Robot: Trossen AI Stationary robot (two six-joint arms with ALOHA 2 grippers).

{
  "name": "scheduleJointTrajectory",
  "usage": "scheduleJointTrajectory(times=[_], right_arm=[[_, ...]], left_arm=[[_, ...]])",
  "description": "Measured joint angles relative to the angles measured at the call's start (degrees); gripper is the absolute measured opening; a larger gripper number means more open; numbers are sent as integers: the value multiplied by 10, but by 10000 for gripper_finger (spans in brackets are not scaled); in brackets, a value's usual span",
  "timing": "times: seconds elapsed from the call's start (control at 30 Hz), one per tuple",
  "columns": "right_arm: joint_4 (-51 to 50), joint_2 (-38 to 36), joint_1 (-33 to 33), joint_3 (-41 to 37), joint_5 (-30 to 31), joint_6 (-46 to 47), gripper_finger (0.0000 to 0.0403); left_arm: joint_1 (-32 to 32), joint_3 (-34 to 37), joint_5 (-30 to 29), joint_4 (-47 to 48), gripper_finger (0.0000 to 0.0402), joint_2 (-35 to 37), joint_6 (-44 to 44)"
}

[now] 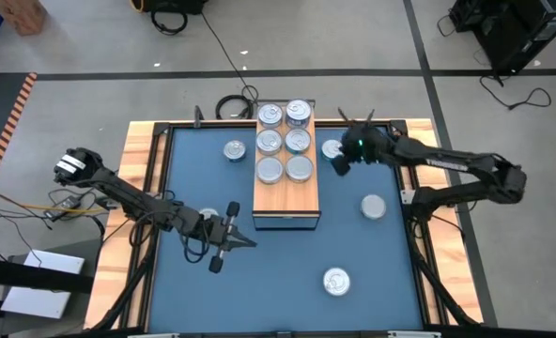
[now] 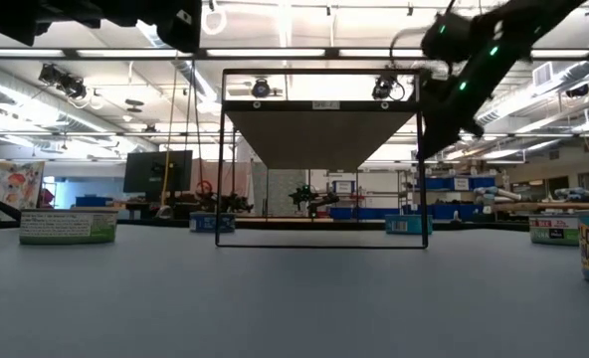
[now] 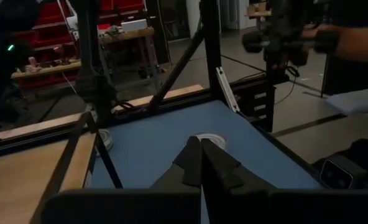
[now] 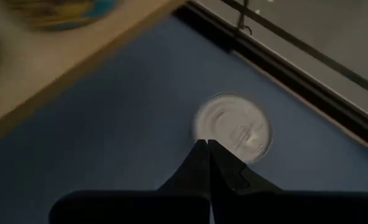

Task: Stack canned seafood by type on shelf
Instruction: Stack the yellow-blue tuna can on top of the other yellow-blue tuna can on the shelf

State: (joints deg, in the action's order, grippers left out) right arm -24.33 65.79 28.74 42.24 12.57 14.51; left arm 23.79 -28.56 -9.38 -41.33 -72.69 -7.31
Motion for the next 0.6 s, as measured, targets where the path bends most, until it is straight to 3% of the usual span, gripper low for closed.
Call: scheduleJointTrajectory(times=[0.23, 0.6], right_arm=[[76, 111, 100, 0, -61, -52, 0], [88, 212, 116, 0, -73, -70, 0]], left_arm=[[0, 0, -5, 0, 4, 0, 2], [0, 0, -16, 1, 5, 0, 1]])
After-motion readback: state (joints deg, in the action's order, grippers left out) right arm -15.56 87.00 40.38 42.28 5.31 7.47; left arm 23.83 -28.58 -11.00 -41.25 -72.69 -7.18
